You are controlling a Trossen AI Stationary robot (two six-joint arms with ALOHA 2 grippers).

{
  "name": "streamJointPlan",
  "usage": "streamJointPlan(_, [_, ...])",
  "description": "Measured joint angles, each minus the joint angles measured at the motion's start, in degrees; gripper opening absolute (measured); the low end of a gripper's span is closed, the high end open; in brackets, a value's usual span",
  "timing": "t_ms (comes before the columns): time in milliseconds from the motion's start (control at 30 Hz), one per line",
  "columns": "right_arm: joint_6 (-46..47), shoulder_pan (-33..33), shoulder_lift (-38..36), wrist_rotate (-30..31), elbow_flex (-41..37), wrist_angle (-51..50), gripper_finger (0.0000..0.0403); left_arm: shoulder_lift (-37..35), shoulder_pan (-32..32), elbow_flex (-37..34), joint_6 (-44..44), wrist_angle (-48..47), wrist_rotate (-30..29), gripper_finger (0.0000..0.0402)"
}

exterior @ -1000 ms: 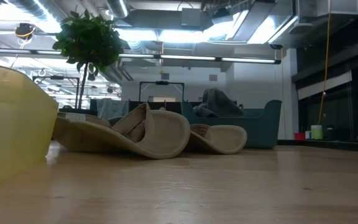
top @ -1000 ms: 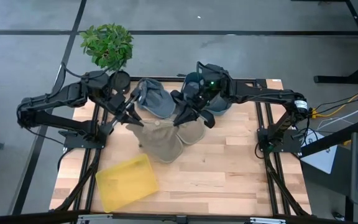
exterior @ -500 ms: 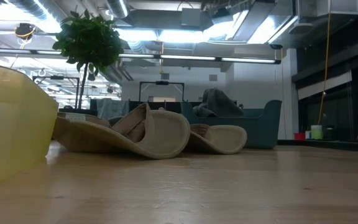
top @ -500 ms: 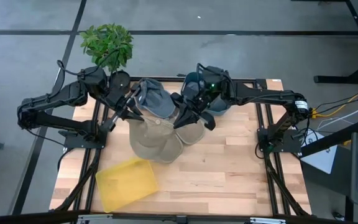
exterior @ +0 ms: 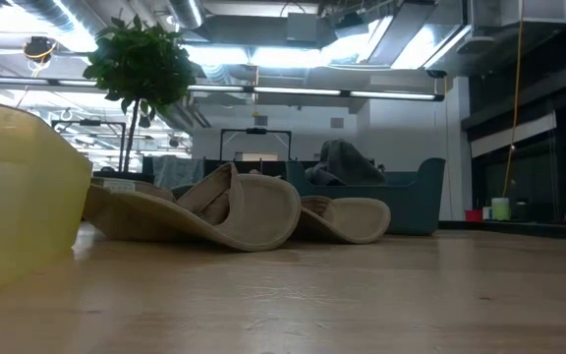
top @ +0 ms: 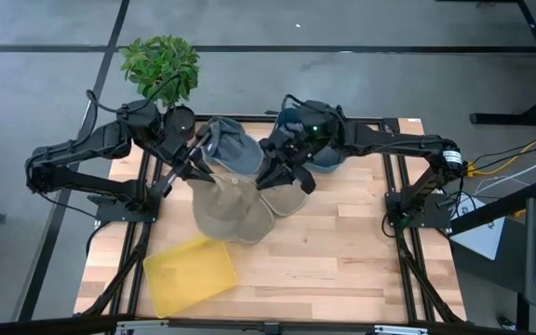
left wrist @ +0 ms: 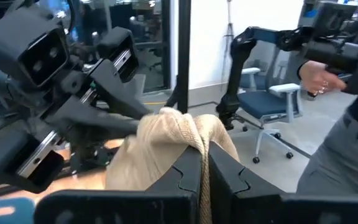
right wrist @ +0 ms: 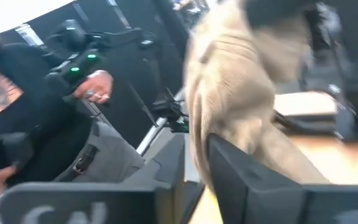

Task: Pick & Place hat
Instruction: Put the right brown cap into the yellow bin

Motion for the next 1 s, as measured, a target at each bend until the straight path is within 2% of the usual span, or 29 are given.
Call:
streamJointPlan(133, [1.52, -1.51, 0.00, 1.44, 0.00, -4.94, 0.0117, -1.07, -0.01, 0.02, 1.35, -5.28, -4.10, 0.0005])
streamJointPlan(267, [3.19, -3.24, 0.00, -1.15, 0.00, -6.41, 0.0159, -1.77, -0.02, 0.02, 1.51, -12.17, -12.20, 0.0004])
streamJointPlan(333, [2.89, -3.69, 0.00, 0.09, 0.00, -6.88, 0.0175, -1.86, -0.02, 0.02, 1.50, -13.87, -16.76, 0.0005])
streamJointPlan(467, [1.90, -4.32, 0.00, 11.91, 0.00, -9.64, 0.0187, -1.97, -0.02, 0.02, 1.48, -14.79, -23.22, 0.0005])
streamJointPlan(600, [1.05, -4.78, 0.02, 27.99, 0.00, -13.11, 0.0188, -1.97, -0.02, 0.02, 1.46, -16.46, -25.12, 0.0005])
streamJointPlan(733, [1.35, -4.91, 0.07, 39.06, 0.00, -13.05, 0.0188, -1.97, -0.04, 0.02, 1.46, -18.28, -29.33, 0.0005])
streamJointPlan(800, [1.36, -4.82, 0.07, 40.85, 0.00, -12.35, 0.0188, -1.97, -0.02, 0.02, 1.44, -18.59, -32.21, 0.0005])
streamJointPlan(1000, [0.50, -3.48, 0.07, 40.67, 0.00, -8.68, 0.0188, -1.93, -0.02, 0.02, 3.69, -16.38, -39.41, 0.0004])
